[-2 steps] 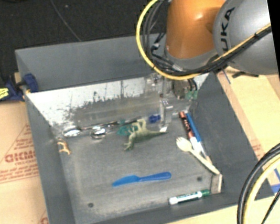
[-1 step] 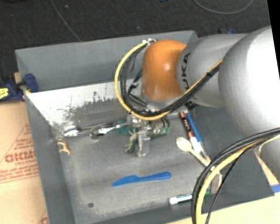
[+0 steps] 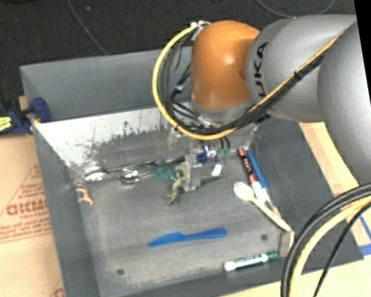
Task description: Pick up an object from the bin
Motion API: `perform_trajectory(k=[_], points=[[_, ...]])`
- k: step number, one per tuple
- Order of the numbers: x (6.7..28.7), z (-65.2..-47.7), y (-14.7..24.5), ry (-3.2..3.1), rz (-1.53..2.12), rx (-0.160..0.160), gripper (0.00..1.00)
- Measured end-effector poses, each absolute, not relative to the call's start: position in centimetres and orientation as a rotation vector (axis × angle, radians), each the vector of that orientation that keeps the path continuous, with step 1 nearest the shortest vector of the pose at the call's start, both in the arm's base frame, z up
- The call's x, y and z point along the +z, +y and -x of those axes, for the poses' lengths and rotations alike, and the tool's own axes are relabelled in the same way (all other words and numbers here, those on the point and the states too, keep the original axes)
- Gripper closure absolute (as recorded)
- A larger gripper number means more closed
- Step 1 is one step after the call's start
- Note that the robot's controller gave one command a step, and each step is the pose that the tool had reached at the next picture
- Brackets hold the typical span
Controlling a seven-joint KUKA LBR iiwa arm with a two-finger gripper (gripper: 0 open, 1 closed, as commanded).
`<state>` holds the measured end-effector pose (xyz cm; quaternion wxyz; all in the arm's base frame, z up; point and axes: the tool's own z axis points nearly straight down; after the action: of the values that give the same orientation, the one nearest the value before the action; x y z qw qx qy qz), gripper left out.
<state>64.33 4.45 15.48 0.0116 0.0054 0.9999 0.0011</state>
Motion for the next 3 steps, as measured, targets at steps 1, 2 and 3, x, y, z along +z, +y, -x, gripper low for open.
perform_trajectory(k=[1, 2, 3], points=[[7.5, -64.5, 3.0, 3.14, -0.045, 0.003, 0.0], [7.1, -64.6, 1.5, 3.11, -0.161, 0.008, 0.0], [7.5, -64.6, 2.7, 3.131, -0.061, 0.003, 1.0]])
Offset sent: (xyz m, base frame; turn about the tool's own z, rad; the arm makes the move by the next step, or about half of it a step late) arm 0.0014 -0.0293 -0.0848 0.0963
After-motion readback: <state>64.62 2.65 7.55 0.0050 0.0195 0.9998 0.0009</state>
